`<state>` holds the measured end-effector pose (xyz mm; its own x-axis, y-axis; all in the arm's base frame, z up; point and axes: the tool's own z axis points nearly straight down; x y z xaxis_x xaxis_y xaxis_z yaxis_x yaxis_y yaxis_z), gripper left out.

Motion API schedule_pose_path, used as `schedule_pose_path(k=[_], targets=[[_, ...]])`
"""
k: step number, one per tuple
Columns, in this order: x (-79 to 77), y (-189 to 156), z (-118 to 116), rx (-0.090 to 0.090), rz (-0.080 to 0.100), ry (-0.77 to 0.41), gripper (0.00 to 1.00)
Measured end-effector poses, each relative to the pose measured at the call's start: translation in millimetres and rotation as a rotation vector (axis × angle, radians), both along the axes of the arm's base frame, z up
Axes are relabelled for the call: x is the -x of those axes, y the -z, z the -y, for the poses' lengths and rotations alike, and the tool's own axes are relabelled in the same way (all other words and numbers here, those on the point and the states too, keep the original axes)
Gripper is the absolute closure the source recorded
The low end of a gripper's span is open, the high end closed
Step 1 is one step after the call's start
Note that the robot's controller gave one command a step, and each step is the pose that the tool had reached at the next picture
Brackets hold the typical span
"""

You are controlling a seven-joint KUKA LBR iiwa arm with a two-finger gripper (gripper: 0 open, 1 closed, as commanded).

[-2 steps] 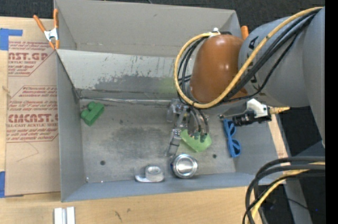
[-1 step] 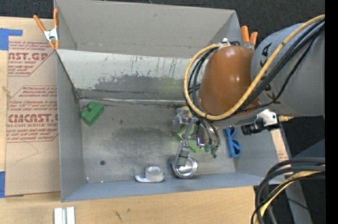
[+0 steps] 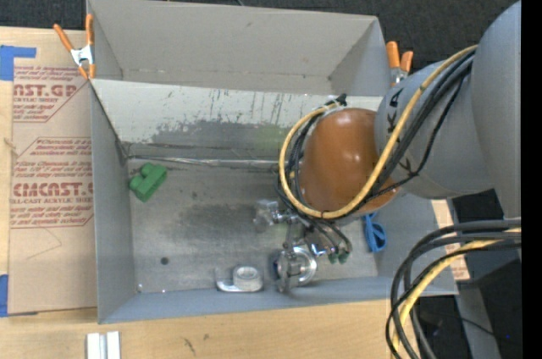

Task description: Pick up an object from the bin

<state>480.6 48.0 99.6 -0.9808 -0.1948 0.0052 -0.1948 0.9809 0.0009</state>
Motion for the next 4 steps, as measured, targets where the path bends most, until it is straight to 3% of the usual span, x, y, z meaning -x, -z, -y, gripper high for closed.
schedule_pose_path(k=[1, 2, 3, 4], targets=[[-5.1, 29, -8, -0.002, 0.014, -0.343, 0.0], [-10.2, -50, -18, -0.002, 0.011, -0.748, 0.0], [-3.8, 27, -9, -0.006, -0.003, -1.18, 0.0], [-7.0, 23, -7, 0.002, 0.001, -1.177, 1.0]])
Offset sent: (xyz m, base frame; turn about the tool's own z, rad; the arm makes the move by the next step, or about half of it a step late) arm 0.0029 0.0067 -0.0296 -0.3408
